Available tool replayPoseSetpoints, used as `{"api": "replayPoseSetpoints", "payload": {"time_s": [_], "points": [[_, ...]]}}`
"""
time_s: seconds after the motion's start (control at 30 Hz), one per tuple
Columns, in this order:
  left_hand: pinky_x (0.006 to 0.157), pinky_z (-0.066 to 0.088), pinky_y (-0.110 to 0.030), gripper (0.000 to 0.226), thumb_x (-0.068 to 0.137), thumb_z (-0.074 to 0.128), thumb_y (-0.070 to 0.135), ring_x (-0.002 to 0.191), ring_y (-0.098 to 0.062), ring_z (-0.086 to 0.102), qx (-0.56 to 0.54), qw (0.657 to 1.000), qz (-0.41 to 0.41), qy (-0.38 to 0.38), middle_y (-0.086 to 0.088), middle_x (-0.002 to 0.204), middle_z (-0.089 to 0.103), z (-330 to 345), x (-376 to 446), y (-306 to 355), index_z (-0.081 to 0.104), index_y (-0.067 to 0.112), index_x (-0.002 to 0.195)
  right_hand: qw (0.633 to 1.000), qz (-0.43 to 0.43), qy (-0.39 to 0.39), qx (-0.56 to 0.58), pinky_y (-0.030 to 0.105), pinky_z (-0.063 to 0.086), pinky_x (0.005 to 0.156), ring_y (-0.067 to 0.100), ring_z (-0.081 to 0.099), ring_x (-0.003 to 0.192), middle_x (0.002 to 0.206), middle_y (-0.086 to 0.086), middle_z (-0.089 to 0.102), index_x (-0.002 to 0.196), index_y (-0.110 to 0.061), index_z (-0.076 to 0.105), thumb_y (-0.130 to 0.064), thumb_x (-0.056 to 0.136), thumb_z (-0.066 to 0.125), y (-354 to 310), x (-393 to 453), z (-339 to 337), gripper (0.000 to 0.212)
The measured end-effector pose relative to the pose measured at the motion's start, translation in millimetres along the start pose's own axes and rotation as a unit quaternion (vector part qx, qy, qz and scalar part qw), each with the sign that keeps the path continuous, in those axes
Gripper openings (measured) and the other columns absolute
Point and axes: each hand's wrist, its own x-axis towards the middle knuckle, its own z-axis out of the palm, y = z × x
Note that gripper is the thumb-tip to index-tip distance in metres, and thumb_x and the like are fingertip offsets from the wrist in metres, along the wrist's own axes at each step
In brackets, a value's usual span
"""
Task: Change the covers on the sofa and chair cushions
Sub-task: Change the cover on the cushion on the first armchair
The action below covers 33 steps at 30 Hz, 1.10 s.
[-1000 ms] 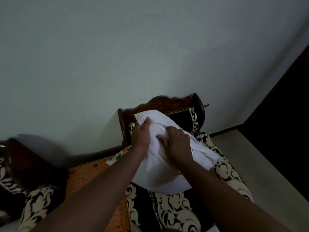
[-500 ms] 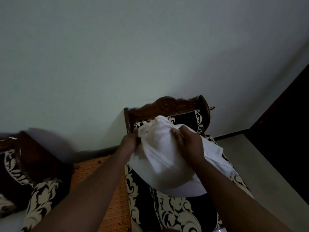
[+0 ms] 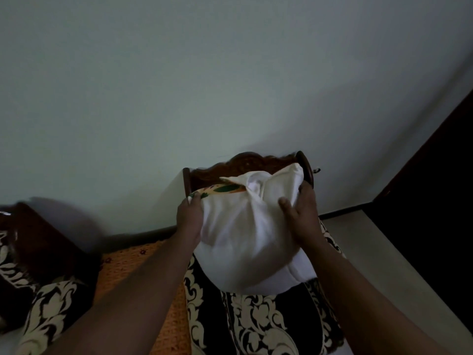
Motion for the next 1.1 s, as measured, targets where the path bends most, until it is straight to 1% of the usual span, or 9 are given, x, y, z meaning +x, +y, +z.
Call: {"api": "replayPoseSetpoints", "payload": {"time_s": [0.07,0.13,0.2,0.33,0.57,0.77,0.9,1.0,1.1], "points": [[0.103,0.048,-0.049,0.053,0.101,0.047,0.05,0.118,-0.037,0.057,0.044,0.999,0.009,0.021,-0.015,0.133,0.061,3,0,1,0.06,0.012,0.136,0.998,0.058,0.022,0.017,0.031,0.047,0.089,0.012,0.058,0.109,0.117,-0.011,0.058,0.124,-0.029,0.05,-0.062,0.084,0.069,0,-3,1,0.055],[0.102,0.048,-0.044,0.052,0.103,0.046,0.047,0.119,-0.038,0.058,0.13,0.99,0.036,0.041,-0.017,0.134,0.062,1,-1,4,0.061,0.009,0.135,0.994,0.084,0.057,0.047,0.028,0.052,0.079,0.012,0.066,0.097,0.099,-0.016,0.066,0.109,-0.03,0.06,-0.048,0.089,0.071,2,-8,1,0.029],[0.098,0.044,-0.04,0.051,0.105,0.044,0.045,0.122,-0.037,0.057,0.207,0.975,0.059,0.052,-0.018,0.136,0.06,-3,-2,7,0.06,0.007,0.136,0.99,0.087,0.078,0.073,0.027,0.055,0.076,0.009,0.069,0.091,0.092,-0.013,0.07,0.1,-0.027,0.067,-0.041,0.091,0.071,4,-15,-1,0.018],[0.087,0.044,-0.037,0.047,0.106,0.042,0.041,0.114,-0.035,0.062,0.309,0.947,0.072,0.049,-0.017,0.127,0.066,-17,7,0,0.066,0.005,0.127,0.989,0.065,0.088,0.098,0.029,0.055,0.08,0.006,0.069,0.093,0.099,-0.009,0.074,0.109,-0.024,0.07,-0.033,0.092,0.073,4,-20,-10,0.02],[0.083,0.046,-0.038,0.049,0.107,0.04,0.04,0.108,-0.038,0.063,0.391,0.918,0.064,0.019,-0.021,0.122,0.066,-55,38,-32,0.067,0.002,0.12,0.985,0.036,0.131,0.105,0.027,0.055,0.08,0.002,0.069,0.093,0.097,-0.01,0.073,0.097,-0.038,0.07,-0.025,0.091,0.075,3,-14,-52,0.015],[0.092,0.046,-0.041,0.05,0.109,0.037,0.038,0.119,-0.04,0.058,0.405,0.913,0.028,0.041,-0.022,0.135,0.06,-72,52,-42,0.061,0.001,0.132,0.955,0.055,0.229,0.182,0.014,0.053,0.071,-0.003,0.069,0.084,0.087,-0.013,0.072,0.092,-0.032,0.068,-0.023,0.092,0.074,-4,-9,-80,0.011],[0.097,0.049,-0.047,0.049,0.106,0.04,0.042,0.117,-0.04,0.06,0.384,0.922,0.04,0.041,-0.02,0.133,0.062,-63,52,-37,0.062,0.005,0.13,0.948,0.052,0.245,0.195,0.019,0.055,0.079,0.002,0.07,0.091,0.094,-0.012,0.074,0.095,-0.034,0.069,-0.024,0.092,0.074,-7,-4,-89,0.011],[0.102,0.047,-0.051,0.058,0.101,0.047,0.058,0.124,-0.038,0.056,0.27,0.957,0.105,-0.019,-0.014,0.14,0.057,-26,29,-20,0.054,0.015,0.139,0.948,0.053,0.237,0.205,0.025,0.056,0.083,0.008,0.071,0.097,0.097,-0.012,0.075,0.094,-0.04,0.072,-0.026,0.092,0.074,-8,-3,-87,0.015],[0.109,0.043,-0.053,0.086,0.083,0.038,0.09,0.13,-0.032,0.053,0.15,0.967,0.116,-0.171,-0.006,0.14,0.056,13,5,3,0.05,0.029,0.142,0.96,0.044,0.189,0.202,0.023,0.057,0.08,0.009,0.071,0.095,0.096,-0.013,0.076,0.093,-0.039,0.073,-0.022,0.093,0.073,-10,-5,-82,0.017]]}}
